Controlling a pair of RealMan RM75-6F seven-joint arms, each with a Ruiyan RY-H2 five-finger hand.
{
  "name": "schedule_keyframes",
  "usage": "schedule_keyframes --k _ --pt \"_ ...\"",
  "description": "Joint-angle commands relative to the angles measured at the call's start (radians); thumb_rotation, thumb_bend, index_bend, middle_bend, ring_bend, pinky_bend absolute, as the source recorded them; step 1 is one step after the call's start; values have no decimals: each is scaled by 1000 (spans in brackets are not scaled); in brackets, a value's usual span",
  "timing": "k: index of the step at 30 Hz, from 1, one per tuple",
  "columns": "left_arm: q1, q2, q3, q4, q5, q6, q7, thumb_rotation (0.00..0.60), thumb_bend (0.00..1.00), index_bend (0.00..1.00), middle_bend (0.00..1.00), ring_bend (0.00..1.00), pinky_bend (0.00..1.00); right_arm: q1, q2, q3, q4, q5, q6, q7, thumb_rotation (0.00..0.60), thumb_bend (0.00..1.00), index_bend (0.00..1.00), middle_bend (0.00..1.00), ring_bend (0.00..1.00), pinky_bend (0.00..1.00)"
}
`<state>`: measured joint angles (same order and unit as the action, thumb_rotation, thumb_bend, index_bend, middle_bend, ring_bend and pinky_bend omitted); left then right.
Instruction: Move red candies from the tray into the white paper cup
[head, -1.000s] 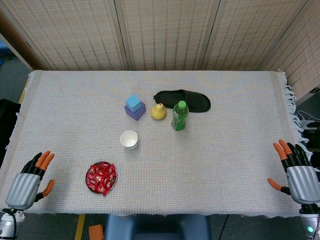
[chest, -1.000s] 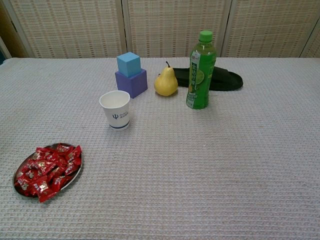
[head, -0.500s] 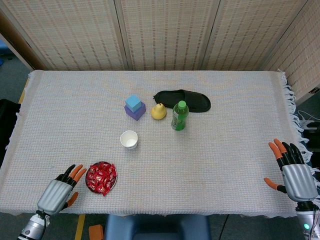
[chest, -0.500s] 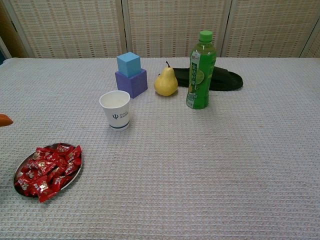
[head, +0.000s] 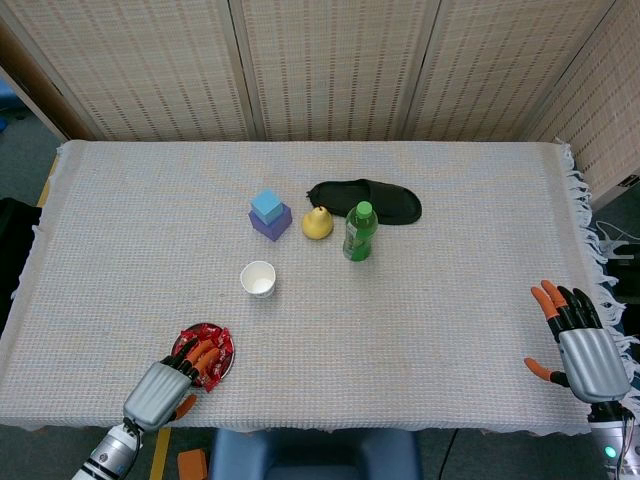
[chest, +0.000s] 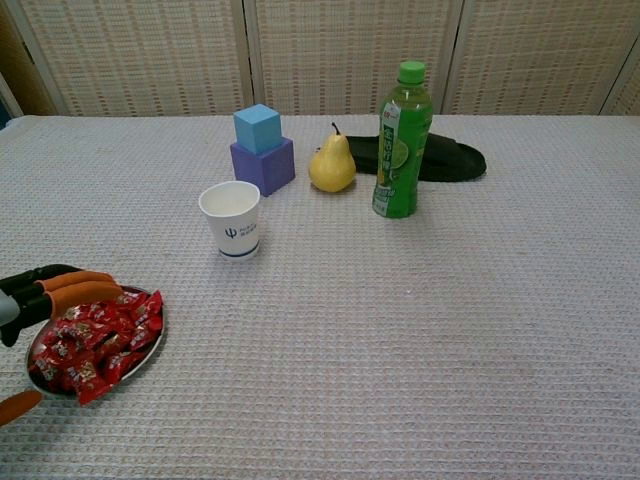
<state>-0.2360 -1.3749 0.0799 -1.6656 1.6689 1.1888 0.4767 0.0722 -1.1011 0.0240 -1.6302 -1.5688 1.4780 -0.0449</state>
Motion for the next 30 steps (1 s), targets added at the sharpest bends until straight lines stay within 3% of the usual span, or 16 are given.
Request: schedule_keyframes --k 1,8,15,22,30 --pt "-19 -52 -31 25 -42 -25 66 600 371 1 0 0 527 0 1 0 -1 1 0 2 600 24 0 0 0 0" --pt "-38 -82 -43 43 -91 -52 131 600 370 20 0 0 567 2 3 1 -3 6 -7 1 600 24 0 0 0 0" --pt "-57 -102 -46 50 -130 -78 177 600 370 67 9 69 694 5 0 2 -3 10 -12 -4 600 24 0 0 0 0" --pt "-72 -115 -46 62 -157 -89 199 600 370 125 69 138 739 6 0 2 -4 13 -14 -7 600 25 0 0 0 0" --pt "-83 -117 -50 74 -190 -88 203 600 372 283 206 237 760 8 0 3 -3 17 -19 -5 600 25 0 0 0 0"
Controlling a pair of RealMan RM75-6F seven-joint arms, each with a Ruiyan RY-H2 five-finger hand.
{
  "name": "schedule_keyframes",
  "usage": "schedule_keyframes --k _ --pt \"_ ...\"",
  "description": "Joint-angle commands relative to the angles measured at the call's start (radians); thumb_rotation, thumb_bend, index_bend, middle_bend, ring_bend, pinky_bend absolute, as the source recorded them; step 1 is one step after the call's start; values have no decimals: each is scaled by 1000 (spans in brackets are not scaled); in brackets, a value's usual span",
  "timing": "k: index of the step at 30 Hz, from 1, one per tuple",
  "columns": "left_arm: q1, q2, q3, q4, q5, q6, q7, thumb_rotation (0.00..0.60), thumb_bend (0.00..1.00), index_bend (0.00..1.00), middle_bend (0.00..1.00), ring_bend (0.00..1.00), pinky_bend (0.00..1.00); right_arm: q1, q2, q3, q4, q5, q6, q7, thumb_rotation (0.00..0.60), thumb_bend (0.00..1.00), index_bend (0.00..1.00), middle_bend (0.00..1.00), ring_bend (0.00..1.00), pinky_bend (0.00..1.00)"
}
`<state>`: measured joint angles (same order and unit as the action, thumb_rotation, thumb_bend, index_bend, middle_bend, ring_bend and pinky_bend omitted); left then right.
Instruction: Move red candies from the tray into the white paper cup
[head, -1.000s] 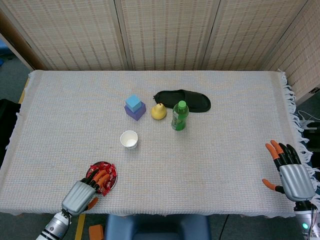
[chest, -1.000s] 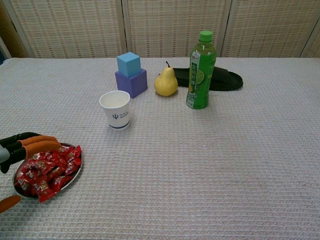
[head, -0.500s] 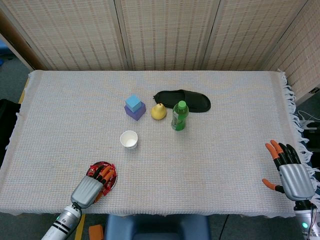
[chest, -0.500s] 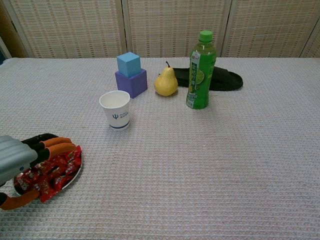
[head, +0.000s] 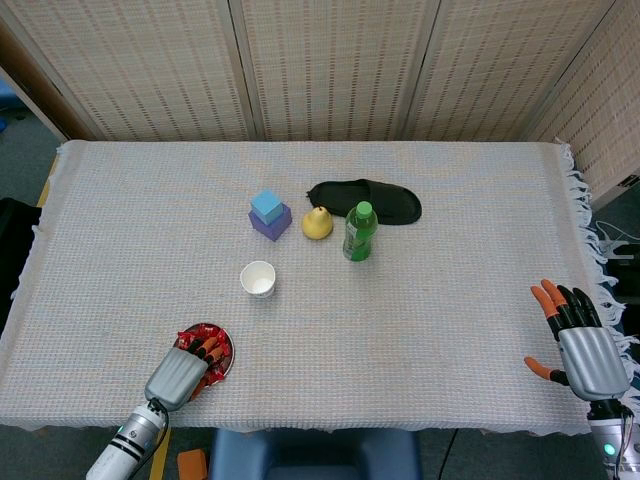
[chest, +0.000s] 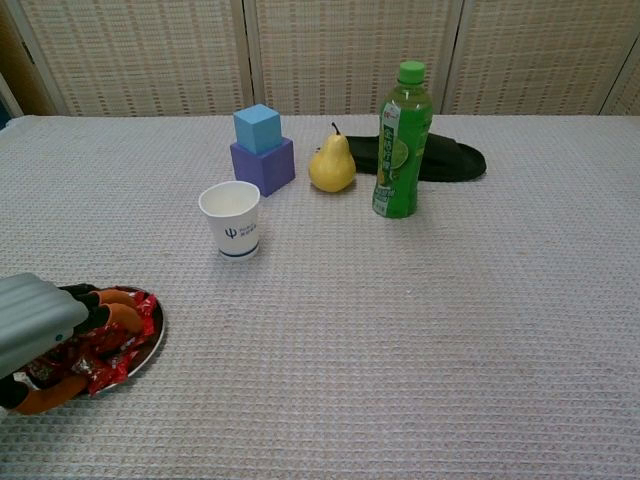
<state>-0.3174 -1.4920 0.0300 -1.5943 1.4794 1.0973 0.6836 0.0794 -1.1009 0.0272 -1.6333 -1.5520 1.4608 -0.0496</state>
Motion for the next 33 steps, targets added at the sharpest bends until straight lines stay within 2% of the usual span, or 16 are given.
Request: schedule_keyframes --k 1,11,21,33 --pt "-3 0 0 5 -2 5 -6 600 372 293 218 242 762 2 0 0 0 1 -3 -1 600 24 0 0 0 0" --pt "-13 -4 9 34 -41 -8 -11 600 371 345 276 296 796 1 1 -2 -3 0 -3 -3 600 24 0 0 0 0" --pt "-22 -27 18 78 21 39 -101 600 377 559 530 466 900 5 5 -4 -4 2 -12 2 600 25 0 0 0 0" --pt "-26 -38 22 127 43 58 -178 600 418 611 608 525 924 8 4 -6 -9 6 -22 -8 600 24 0 0 0 0"
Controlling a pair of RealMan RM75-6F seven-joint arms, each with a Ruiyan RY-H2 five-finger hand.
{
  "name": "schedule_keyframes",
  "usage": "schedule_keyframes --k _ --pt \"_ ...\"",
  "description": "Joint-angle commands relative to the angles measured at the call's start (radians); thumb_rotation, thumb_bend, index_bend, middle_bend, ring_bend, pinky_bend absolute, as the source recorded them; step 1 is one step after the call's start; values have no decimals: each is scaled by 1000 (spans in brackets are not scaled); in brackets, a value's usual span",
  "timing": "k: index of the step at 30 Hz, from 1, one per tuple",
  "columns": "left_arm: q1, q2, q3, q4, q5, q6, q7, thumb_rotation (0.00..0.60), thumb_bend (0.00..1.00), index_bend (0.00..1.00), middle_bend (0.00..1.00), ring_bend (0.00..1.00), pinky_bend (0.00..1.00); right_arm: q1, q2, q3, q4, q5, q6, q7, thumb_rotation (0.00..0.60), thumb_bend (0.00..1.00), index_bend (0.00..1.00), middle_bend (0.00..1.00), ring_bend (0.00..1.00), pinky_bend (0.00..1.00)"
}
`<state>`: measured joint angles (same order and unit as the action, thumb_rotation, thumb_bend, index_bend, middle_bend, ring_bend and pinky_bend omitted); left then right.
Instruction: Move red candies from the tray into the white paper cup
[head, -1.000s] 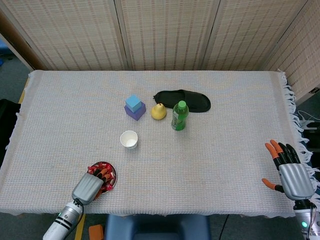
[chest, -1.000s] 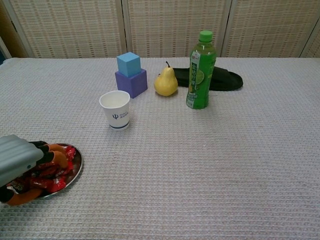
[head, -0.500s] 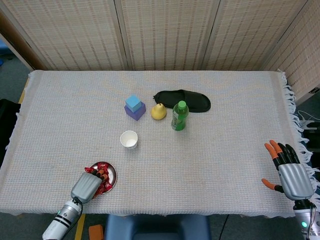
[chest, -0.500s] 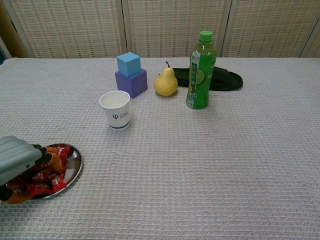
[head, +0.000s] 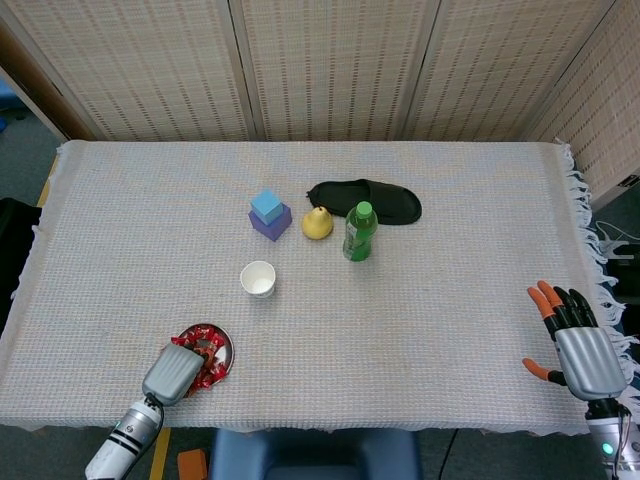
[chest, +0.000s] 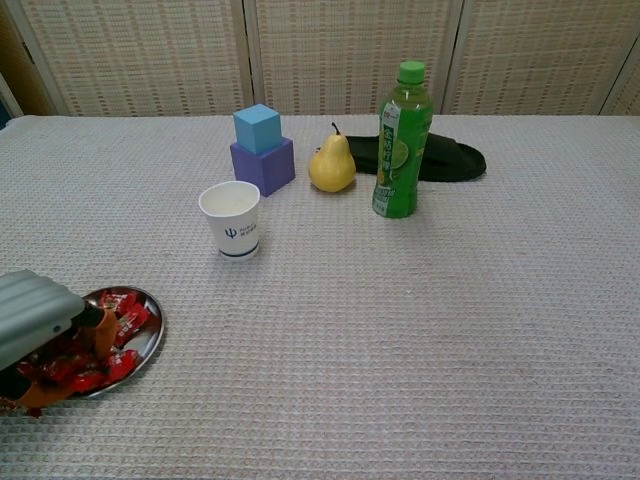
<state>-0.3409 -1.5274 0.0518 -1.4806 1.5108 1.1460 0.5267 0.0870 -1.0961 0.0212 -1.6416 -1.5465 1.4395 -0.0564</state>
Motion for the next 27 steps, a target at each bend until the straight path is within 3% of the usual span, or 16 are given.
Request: schedule_keyframes --k 1,27 --pt "-3 -3 1 16 17 14 -29 600 419 617 614 530 926 1 0 0 -1 1 -2 -2 600 24 0 0 0 0" --pt "-15 15 -4 7 83 81 -186 600 557 702 687 586 976 5 2 -4 -5 1 -10 0 600 24 0 0 0 0"
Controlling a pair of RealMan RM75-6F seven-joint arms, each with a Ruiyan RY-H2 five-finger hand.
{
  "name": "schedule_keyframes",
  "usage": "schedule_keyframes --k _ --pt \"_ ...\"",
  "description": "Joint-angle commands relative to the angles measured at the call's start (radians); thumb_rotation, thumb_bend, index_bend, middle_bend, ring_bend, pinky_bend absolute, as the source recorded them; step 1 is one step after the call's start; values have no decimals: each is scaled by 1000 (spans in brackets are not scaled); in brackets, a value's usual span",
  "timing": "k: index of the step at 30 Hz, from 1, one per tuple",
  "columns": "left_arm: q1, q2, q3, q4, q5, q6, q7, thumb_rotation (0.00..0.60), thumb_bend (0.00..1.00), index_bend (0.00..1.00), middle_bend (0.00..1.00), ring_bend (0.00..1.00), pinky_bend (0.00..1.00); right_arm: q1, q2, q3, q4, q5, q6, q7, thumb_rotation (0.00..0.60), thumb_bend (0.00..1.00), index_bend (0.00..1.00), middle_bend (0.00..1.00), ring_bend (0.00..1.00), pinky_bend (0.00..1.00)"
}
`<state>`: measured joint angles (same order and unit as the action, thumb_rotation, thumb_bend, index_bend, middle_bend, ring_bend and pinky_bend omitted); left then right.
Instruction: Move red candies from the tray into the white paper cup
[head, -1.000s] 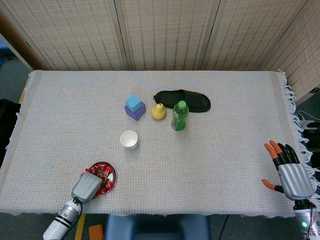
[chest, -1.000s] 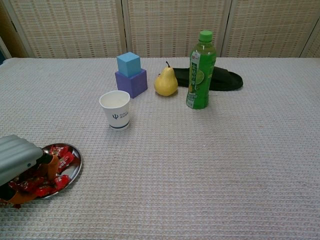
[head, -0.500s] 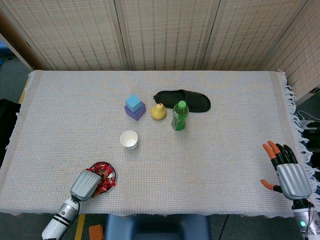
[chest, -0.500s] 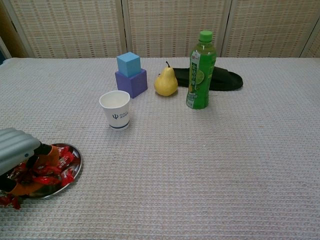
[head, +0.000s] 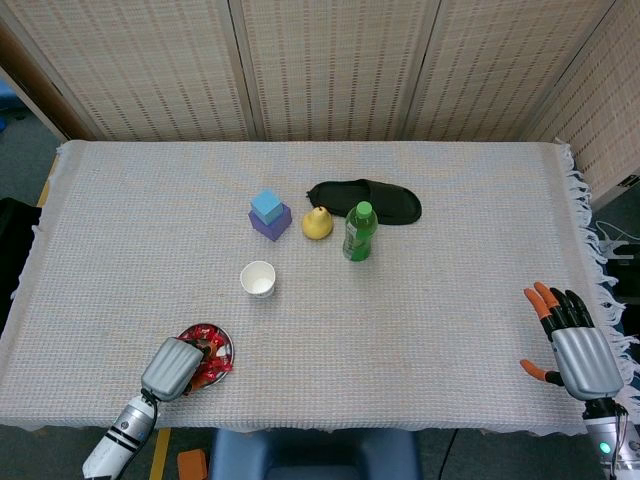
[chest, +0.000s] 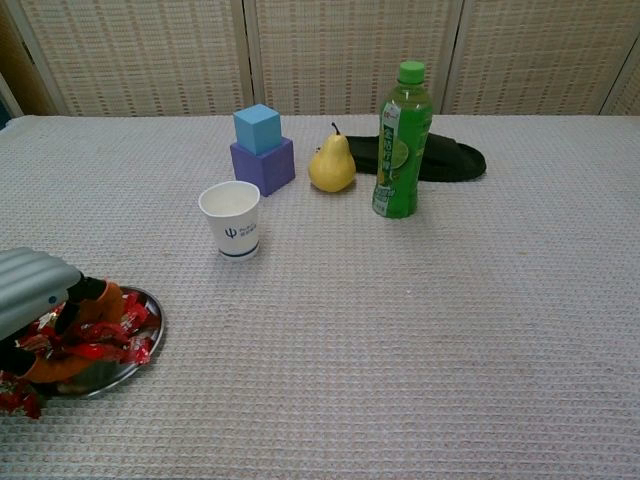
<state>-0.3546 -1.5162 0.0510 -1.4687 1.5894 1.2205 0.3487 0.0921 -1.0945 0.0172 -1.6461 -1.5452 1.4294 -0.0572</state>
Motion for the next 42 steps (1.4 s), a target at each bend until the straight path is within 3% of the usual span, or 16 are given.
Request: schedule_keyframes --k 1,10,19,24,32,42 --pt "-2 6 -4 -8 5 8 -13 600 558 702 687 586 976 0 1 0 0 -1 1 1 600 24 0 0 0 0" --pt "-35 44 -50 -67 -17 -6 -59 600 556 702 687 586 976 -1 5 0 0 -1 3 11 600 24 0 0 0 0" --pt "-117 90 -137 -157 -72 -78 -55 600 556 703 687 586 976 -3 11 7 0 12 8 23 600 24 0 0 0 0" --pt "-198 92 -205 -193 -146 -174 -65 600 556 703 687 586 976 -1 14 14 1 26 3 27 600 25 0 0 0 0" --pt "-328 30 -298 -148 -252 -263 25 600 557 702 687 586 976 6 19 26 6 61 -20 38 600 25 0 0 0 0" --pt "-430 -45 -328 -1 -358 -335 42 600 556 702 685 586 976 -1 25 36 10 85 -14 49 600 24 0 0 0 0"
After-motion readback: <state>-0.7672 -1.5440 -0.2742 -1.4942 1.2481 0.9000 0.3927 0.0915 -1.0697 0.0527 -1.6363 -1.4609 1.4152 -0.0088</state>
